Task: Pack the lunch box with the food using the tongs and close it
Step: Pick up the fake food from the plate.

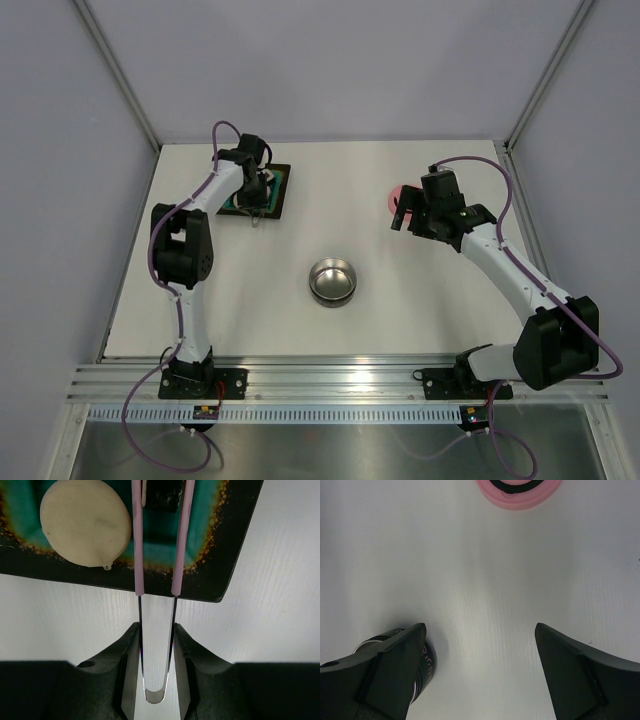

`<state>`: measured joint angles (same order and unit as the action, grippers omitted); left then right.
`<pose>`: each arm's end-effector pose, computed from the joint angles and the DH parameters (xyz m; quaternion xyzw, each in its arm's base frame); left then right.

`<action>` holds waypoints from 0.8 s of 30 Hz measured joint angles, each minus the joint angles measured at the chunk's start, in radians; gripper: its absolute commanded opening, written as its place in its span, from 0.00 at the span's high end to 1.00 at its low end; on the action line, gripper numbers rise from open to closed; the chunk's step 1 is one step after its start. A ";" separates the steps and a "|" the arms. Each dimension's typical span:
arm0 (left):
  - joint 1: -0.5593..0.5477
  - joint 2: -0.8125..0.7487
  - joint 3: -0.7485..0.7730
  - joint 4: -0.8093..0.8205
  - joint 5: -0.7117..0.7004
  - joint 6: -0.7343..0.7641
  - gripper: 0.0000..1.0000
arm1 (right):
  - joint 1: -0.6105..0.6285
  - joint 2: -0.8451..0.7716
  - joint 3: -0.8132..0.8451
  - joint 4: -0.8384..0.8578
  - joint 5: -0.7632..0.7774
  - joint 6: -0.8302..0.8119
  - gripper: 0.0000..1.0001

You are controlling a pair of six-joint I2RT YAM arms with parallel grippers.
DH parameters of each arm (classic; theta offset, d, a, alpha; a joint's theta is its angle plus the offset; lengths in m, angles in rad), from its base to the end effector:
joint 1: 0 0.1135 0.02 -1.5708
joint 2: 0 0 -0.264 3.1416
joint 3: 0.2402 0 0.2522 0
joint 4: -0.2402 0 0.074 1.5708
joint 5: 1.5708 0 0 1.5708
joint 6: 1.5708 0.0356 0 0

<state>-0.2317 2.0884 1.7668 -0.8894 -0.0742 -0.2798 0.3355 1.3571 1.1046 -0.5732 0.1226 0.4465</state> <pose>0.4294 -0.0986 0.2199 -0.0303 0.9827 -0.0099 0.1822 0.2756 0.0915 0.2880 0.0738 0.9270 0.0857 0.3576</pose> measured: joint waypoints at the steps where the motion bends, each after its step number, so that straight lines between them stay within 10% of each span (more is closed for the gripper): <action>1: 0.000 0.000 0.000 0.000 0.000 0.000 0.88 | 0.000 0.000 0.000 0.000 0.000 0.003 0.02; 3: 0.000 -0.003 0.000 0.000 0.000 0.000 1.00 | 0.000 0.000 0.000 0.000 0.000 0.004 0.02; 24: -0.047 -0.482 -0.250 -0.008 0.024 -0.001 1.00 | 0.021 -0.002 -0.015 0.005 -0.064 0.009 0.09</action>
<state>-0.2783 1.6066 1.5166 -0.8974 -0.0502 -0.2810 0.3561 1.3548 1.0893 -0.5682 0.0582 0.4557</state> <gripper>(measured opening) 0.299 0.931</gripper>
